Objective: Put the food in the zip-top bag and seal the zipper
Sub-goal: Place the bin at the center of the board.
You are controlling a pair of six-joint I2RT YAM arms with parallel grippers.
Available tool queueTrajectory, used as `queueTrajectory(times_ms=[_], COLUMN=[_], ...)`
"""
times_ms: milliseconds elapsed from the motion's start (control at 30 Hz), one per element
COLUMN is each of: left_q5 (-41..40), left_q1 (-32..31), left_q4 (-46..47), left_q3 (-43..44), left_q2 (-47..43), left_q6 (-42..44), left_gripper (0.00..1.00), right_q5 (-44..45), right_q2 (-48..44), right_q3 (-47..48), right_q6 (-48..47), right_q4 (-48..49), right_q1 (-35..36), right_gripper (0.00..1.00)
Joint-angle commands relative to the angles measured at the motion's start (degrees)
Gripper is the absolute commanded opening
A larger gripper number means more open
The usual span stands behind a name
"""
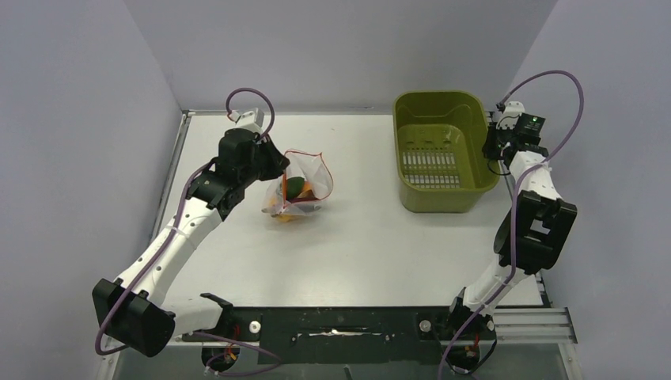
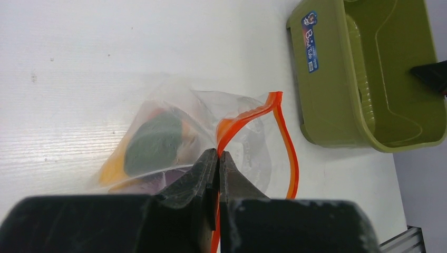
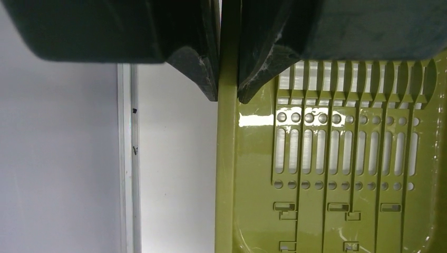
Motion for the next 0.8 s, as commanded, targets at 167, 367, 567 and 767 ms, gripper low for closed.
queueTrajectory(times_ms=[167, 367, 567, 767], left_q5=[2.72, 3.49, 10.46, 20.57], left_q1=[0.30, 0.30, 0.30, -0.12], left_q4=[3.71, 2.01, 5.13, 7.29], left_q3=[2.41, 3.70, 3.54, 2.05], left_q2=[-1.80, -2.39, -2.80, -2.27], left_q6=[1.17, 0.06, 1.10, 4.88], left_gripper=[0.00, 0.00, 0.00, 0.00], right_q5=[3.35, 8.52, 7.48, -3.54], right_q2=[2.90, -0.06, -5.51, -15.81], right_q3=[7.24, 9.07, 12.51, 7.97], right_q6=[-0.34, 0.08, 1.04, -7.38], right_q4=[0.99, -2.86, -10.28, -9.26], right_q1=[-0.18, 0.07, 3.27, 10.43], right_gripper=[0.32, 0.57, 0.63, 0.62])
